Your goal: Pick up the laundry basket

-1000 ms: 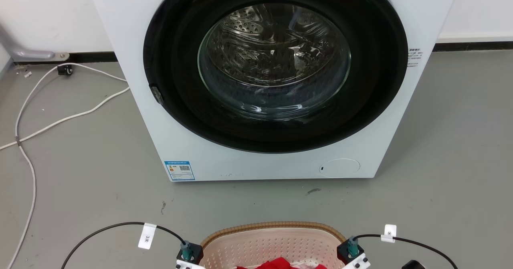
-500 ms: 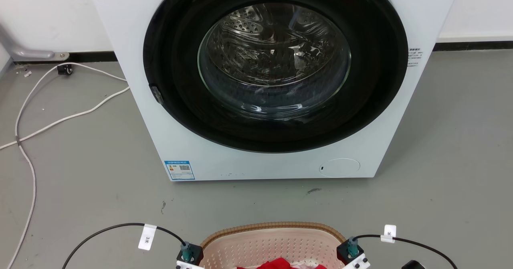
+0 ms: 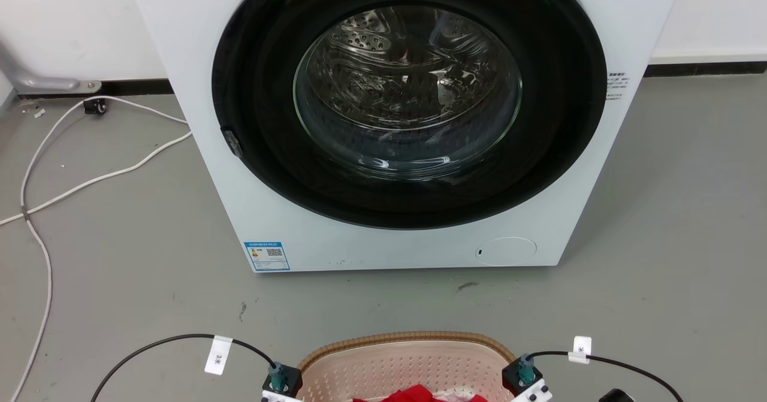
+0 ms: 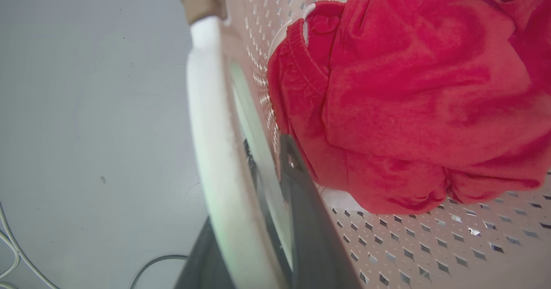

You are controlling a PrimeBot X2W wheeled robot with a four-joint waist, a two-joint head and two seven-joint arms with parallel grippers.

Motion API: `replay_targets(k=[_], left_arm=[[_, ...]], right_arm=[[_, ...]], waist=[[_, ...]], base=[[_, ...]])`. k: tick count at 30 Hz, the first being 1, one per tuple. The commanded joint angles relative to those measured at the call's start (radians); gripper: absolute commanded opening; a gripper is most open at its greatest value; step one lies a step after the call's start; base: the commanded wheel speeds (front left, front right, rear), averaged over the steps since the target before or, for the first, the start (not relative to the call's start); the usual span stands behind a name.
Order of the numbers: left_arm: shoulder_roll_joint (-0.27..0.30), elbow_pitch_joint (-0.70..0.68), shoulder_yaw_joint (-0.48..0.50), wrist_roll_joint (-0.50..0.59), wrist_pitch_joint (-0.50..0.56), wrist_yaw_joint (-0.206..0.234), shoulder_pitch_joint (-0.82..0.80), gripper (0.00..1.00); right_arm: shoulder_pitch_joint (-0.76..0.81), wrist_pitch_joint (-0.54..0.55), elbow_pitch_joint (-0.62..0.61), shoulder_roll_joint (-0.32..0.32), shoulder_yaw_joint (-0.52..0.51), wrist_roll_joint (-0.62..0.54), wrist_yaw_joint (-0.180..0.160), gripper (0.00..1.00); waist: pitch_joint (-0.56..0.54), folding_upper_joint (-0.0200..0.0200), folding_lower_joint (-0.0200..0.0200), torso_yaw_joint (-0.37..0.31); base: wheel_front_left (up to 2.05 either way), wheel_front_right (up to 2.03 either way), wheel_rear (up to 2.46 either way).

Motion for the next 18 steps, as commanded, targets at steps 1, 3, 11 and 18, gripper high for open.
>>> replay_targets(k=[1, 3, 11, 18], left_arm=[[-0.01, -0.009, -0.013, 0.004, -0.004, -0.012, -0.018, 0.0], [-0.011, -0.008, -0.016, 0.001, -0.005, -0.012, -0.019, 0.0], [-0.013, -0.007, -0.024, -0.009, -0.005, -0.012, -0.021, 0.0], [-0.014, -0.008, -0.029, -0.017, -0.006, -0.012, -0.02, 0.0]], right_arm=[[0.007, -0.007, -0.01, 0.017, 0.011, -0.016, 0.013, 0.0], [0.008, -0.008, -0.009, 0.018, 0.011, -0.017, 0.013, 0.0], [0.006, -0.012, -0.006, 0.018, 0.011, -0.018, 0.013, 0.0], [0.006, -0.012, -0.005, 0.018, 0.011, -0.019, 0.013, 0.0]], waist=[[-0.001, 0.0, 0.0, 0.0], [-0.001, 0.0, 0.0, 0.001], [0.001, 0.0, 0.0, 0.001], [0.002, 0.0, 0.0, 0.001]], base=[[0.0, 0.0, 0.0], [0.0, 0.0, 0.0], [0.0, 0.0, 0.0], [0.0, 0.0, 0.0]])
